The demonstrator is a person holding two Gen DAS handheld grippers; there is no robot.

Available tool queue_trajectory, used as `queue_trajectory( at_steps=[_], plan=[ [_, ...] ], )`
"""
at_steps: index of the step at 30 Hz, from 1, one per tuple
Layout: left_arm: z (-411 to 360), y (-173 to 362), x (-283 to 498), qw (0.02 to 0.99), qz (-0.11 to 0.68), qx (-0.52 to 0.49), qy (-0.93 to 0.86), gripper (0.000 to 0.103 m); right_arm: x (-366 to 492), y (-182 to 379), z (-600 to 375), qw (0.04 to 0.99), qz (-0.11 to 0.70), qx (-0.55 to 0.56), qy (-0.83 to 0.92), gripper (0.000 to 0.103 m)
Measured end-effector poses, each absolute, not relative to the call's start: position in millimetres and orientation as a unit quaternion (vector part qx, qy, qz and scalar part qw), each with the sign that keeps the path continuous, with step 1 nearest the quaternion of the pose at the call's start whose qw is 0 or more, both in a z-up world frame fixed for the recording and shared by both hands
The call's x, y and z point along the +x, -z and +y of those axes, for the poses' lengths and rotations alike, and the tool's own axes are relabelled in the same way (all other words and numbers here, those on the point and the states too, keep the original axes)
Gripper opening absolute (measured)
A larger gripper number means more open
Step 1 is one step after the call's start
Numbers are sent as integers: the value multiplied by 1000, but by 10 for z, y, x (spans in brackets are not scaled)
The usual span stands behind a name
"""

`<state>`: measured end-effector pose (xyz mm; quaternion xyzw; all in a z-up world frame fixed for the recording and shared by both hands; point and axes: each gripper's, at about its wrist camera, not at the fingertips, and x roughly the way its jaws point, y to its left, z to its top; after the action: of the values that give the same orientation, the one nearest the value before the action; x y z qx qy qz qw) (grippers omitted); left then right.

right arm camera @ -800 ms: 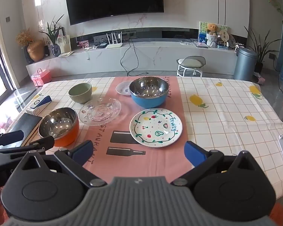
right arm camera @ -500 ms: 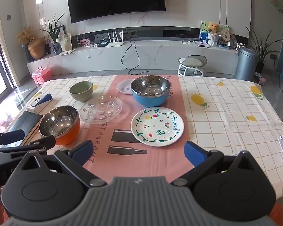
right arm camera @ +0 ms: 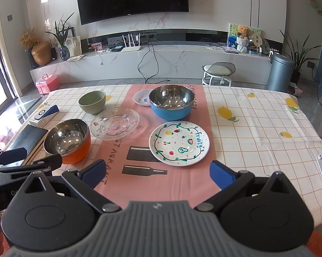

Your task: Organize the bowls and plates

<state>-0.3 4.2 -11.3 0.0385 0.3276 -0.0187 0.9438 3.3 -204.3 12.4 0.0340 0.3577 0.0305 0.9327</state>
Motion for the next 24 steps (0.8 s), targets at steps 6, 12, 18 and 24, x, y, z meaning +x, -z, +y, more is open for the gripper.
queue_trajectory(
  at_steps=[6,12,18,24],
  plan=[
    [16,148,13,942,332,36,14,88,28,-115,-2042,933,358,33,-29,101],
    [0,152,-3,941,336,34,15,88,25,-100,-2043,932,360,35,-28,101],
    [4,154,4,940,338,33,16,88,20,-106,-2037,932,361,34,-27,101],
    [-6,175,2,939,342,32,15,88,40,-92,-2037,930,364,38,-25,101]
  ],
)
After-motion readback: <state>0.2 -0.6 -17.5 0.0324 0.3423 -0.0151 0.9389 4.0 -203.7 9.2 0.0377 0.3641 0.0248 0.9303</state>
